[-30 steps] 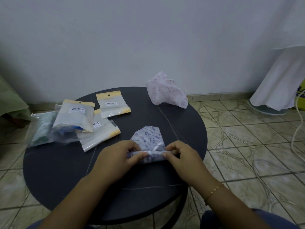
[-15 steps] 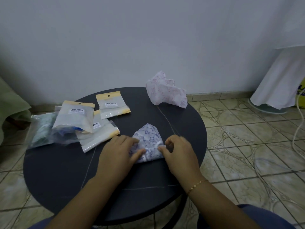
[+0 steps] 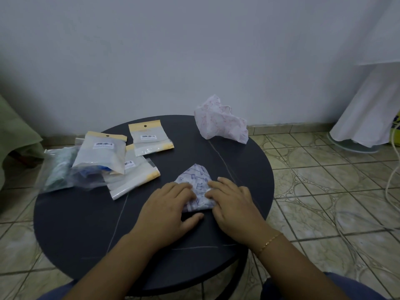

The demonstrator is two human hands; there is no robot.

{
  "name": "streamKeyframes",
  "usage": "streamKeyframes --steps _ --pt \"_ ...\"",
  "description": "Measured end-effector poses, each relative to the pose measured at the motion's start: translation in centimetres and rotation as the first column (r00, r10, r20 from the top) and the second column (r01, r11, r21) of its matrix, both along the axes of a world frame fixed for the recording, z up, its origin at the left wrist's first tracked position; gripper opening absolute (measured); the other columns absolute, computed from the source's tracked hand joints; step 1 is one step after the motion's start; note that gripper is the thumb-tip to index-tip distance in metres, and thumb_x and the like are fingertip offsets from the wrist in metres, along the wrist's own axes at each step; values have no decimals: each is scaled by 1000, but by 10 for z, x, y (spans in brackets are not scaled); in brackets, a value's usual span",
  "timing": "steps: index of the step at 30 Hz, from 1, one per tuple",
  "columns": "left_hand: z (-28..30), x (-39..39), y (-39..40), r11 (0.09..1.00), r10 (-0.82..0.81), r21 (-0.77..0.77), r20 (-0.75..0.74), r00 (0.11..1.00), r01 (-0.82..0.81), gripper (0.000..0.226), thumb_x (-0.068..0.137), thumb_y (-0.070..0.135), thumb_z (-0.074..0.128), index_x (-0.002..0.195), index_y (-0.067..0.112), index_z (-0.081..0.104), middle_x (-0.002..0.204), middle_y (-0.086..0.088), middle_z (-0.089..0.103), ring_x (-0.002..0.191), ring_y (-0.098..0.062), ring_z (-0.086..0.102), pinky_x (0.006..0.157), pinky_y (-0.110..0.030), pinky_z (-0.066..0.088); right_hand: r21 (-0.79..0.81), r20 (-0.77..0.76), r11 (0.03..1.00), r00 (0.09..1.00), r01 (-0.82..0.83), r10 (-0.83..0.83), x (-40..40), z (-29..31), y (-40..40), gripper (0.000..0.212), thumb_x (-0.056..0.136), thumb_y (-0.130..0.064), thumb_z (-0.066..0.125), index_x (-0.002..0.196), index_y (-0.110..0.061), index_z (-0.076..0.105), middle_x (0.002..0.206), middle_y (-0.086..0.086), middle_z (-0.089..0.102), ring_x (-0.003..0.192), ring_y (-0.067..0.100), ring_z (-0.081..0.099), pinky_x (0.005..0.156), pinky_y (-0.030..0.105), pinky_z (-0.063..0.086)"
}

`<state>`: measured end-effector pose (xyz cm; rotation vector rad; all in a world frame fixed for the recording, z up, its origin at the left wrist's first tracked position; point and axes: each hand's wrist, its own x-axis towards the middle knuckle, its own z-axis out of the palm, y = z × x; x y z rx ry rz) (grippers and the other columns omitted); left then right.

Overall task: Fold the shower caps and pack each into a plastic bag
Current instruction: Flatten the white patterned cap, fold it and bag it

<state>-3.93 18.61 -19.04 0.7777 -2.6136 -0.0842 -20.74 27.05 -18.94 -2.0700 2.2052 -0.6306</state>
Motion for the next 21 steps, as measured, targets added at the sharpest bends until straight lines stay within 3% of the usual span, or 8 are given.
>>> streamKeyframes --steps 2,5,8,12,16,19,21 --pt "2 2 1 1000 14 10 13 1000 -14 34 75 60 50 93 32 57 99 16 63 89 -7 59 70 -28 50 65 58 997 998 -42 38 -2 1 1 39 88 -31 32 124 -27 49 146 -15 35 141 2 10 96 24 12" --pt "5 4 -1 998 26 58 28 999 -27 35 75 61 45 95 34 57 87 17 64 77 -6 61 66 -24 46 96 123 994 992 -49 37 -2 4 3 38 87 -28 46 125 -29 45 145 -15 36 141 2 8 103 24 8" --pt "10 5 -6 995 26 96 38 999 -29 46 73 63 38 100 35 61 103 19 63 80 -6 64 64 -24 48 111 167 993 986 -27 8 -4 5 1 36 91 -29 48 127 -31 49 146 -19 35 140 4 11 107 27 8" --pt "16 10 -13 984 30 170 104 994 -48 65 71 74 23 113 41 60 112 24 58 95 3 57 78 -22 48 137 205 990 979 -27 -1 -6 12 -2 32 95 -36 48 125 -32 56 138 -21 42 134 2 21 101 26 13" --pt "26 16 -16 956 45 284 125 991 -79 38 85 64 43 113 44 60 107 22 63 95 4 57 84 -23 46 146 355 989 935 -38 -16 -8 16 -2 25 93 -39 51 115 -38 62 118 -19 53 122 3 35 102 28 19" --pt "30 18 -16 947 71 304 121 990 -105 33 88 58 45 119 46 49 97 17 63 91 -1 56 81 -24 46 139 537 989 836 41 -111 -6 11 -5 13 86 -45 59 99 -49 60 105 -14 58 113 13 46 104 36 35" --pt "30 17 -14 956 87 273 89 992 -108 31 89 57 45 118 43 46 90 15 60 92 -4 54 78 -21 41 97 579 991 805 92 -131 -3 9 -9 7 84 -41 64 86 -47 61 90 -9 63 101 14 54 100 43 40"
